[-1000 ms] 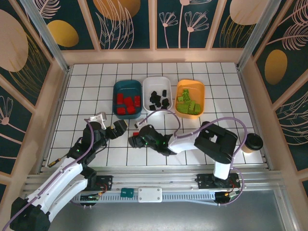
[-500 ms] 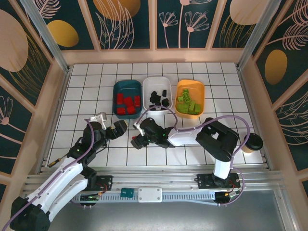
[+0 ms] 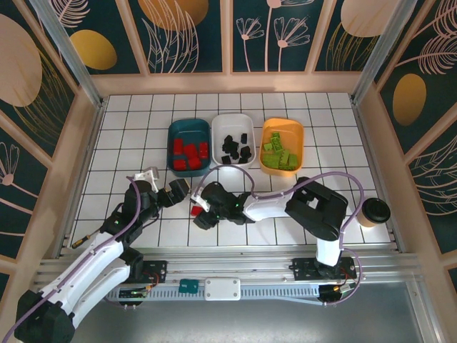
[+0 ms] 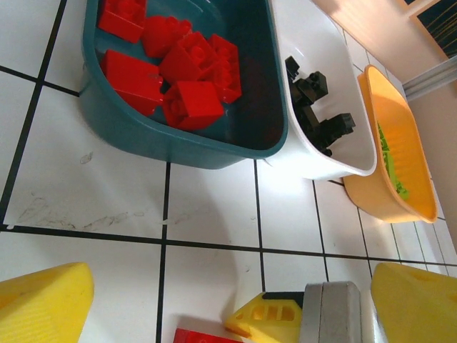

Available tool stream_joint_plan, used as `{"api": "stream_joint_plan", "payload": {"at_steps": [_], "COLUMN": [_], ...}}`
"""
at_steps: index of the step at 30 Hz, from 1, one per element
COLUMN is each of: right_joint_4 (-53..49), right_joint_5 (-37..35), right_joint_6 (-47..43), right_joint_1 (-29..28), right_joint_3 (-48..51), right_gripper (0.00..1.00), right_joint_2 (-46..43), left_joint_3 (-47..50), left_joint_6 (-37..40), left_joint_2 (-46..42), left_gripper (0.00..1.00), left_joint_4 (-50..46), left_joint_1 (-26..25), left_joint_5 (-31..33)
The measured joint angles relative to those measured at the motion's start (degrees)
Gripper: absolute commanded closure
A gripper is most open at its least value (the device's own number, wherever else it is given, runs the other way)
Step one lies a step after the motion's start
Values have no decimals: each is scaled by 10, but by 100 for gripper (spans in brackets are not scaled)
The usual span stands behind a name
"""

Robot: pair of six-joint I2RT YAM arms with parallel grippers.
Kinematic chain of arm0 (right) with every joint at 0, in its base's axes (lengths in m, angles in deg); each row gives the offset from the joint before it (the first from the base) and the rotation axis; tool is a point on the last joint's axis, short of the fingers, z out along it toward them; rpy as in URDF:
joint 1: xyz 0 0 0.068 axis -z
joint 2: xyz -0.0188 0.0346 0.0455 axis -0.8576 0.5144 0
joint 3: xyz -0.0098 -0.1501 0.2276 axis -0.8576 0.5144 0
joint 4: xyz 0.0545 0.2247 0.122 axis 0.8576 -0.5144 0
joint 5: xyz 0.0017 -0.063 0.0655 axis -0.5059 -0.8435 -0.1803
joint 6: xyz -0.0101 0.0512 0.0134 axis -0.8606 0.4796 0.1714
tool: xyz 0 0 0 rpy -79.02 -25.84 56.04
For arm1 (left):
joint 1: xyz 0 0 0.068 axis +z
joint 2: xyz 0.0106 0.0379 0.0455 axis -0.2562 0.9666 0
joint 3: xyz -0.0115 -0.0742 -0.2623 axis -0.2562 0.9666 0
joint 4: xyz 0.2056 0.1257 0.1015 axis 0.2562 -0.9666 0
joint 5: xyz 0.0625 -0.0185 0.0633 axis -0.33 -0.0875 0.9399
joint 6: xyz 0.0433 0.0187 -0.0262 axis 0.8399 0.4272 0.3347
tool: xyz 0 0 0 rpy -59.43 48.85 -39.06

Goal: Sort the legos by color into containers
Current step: Pick up the lego from the bottom-center of the table, then place the lego in the container.

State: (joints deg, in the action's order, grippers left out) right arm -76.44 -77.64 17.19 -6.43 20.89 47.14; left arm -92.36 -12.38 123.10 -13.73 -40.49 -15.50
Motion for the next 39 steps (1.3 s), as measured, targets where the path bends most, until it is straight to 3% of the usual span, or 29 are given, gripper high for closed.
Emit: {"api": "stream_joint_plan", "payload": {"at_steps": [5,9,17,24,27,30,32,36,38,39], "right_joint_4": [25,55,124,132,120,109,108,136,167,180], "right_joint_5": [-56,-63,-12,12,25,44,57,82,89,91], "right_joint_6": [6,8,25,58,71,85,93,107,114,119], "right_joint_1": [-14,-15,43,124,146,162,168,168,167,167], "right_joint_3": [14,46,19,-154,-213,-257,-274,-265,-219,-192], "right_gripper": [66,73,75,73,66,41,31,13,9,2], "right_joint_2": [1,-25,-101,17,81,127,141,128,89,64], "left_joint_3": [-14,-32,-58,-58,-58,-58,-58,-58,-58,-57], "left_joint_6": [0,0,-4,-10,-10,-10,-10,-9,-9,-9], "left_joint_2": [1,-30,-122,-135,-134,-134,-134,-134,-134,-134], "left_gripper": [1,2,1,2,1,2,1,2,2,1], "left_joint_4": [-17,-45,-90,-108,-111,-111,-111,-111,-110,-105], "left_joint_1": [0,0,0,0,0,0,0,0,0,0], "left_joint_5": [7,37,112,131,132,135,138,148,153,156]}}
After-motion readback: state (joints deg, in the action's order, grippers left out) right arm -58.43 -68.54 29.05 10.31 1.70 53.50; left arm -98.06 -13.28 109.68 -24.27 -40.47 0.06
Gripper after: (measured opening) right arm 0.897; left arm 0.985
